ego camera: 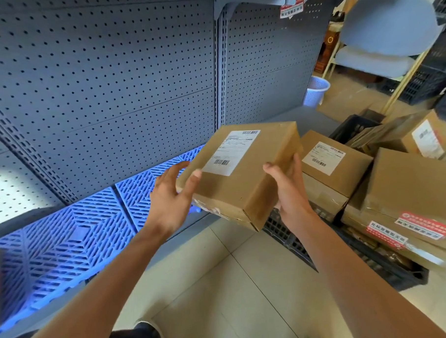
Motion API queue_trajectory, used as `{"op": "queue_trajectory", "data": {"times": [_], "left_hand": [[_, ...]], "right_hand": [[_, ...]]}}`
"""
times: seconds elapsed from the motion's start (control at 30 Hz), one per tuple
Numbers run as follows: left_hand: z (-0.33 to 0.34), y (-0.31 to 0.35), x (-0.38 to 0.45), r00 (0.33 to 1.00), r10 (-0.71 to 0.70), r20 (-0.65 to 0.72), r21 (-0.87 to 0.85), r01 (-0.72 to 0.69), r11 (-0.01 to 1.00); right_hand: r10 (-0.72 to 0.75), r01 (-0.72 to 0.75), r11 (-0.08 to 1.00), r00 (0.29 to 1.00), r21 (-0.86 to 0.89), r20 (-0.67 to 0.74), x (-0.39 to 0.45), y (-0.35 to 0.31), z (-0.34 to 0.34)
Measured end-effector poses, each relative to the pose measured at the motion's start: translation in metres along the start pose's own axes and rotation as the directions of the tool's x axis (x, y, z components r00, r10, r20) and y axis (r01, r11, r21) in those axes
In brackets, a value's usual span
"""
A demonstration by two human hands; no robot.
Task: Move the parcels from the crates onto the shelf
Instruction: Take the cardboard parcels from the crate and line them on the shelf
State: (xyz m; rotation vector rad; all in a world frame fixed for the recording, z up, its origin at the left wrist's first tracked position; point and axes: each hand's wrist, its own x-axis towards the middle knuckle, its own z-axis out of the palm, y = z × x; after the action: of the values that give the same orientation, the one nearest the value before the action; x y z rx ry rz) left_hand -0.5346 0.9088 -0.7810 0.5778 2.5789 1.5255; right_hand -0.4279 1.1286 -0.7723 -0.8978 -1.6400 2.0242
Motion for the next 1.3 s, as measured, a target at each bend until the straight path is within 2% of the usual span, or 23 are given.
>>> {"op": "queue_trajectory", "data": {"times": [0.1,0.2,0.4,0.53,0.67,0.8,0.93,1.07,1.17,1.3], "left_hand": [[-0.017,-0.006,0.004,0.993,-0.116,0.008,-0.008,0.116,0.993],[-0.030,-0.009,0.004,0.978,-0.210,0.014,-0.105,0.210,0.972],[-0.060,-0.026,0.003,0.958,-0.282,0.041,-0.216,0.284,0.934],[-0.084,-0.046,-0.004,0.968,-0.249,-0.027,-0.130,0.244,0.961],[-0.107,-0.066,-0.013,0.958,-0.277,-0.078,-0.098,0.270,0.958],[-0.132,-0.088,-0.026,0.949,-0.302,-0.093,0.002,0.303,0.953],[-0.162,-0.106,-0.033,0.939,-0.316,-0.137,0.112,0.332,0.937],[-0.181,-0.124,-0.027,0.929,-0.310,-0.203,0.244,0.355,0.903],[-0.186,-0.127,-0.028,0.936,-0.291,-0.197,0.248,0.335,0.909],[-0.185,-0.112,-0.041,0.955,-0.229,-0.186,0.275,0.275,0.921]], "right_hand": [[-0.001,0.000,1.000,0.998,0.019,0.069,-0.001,0.002,0.001],[-0.012,0.007,1.000,0.983,0.028,0.183,-0.003,0.005,0.006],[-0.052,0.048,0.999,0.945,0.018,0.322,-0.007,0.007,0.028],[-0.032,0.042,0.999,0.934,-0.022,0.356,-0.010,0.008,0.057],[0.004,0.061,0.980,0.946,-0.191,0.325,-0.010,0.015,0.096],[0.014,0.078,0.944,0.961,-0.322,0.276,-0.015,0.030,0.133],[-0.044,0.225,0.804,0.946,-0.551,0.321,-0.030,0.040,0.170],[-0.105,0.294,0.702,0.944,-0.649,0.313,-0.036,0.044,0.202],[-0.138,0.310,0.641,0.946,-0.702,0.292,-0.039,0.040,0.211],[-0.096,0.321,0.654,0.933,-0.685,0.346,-0.052,0.045,0.206]]}}
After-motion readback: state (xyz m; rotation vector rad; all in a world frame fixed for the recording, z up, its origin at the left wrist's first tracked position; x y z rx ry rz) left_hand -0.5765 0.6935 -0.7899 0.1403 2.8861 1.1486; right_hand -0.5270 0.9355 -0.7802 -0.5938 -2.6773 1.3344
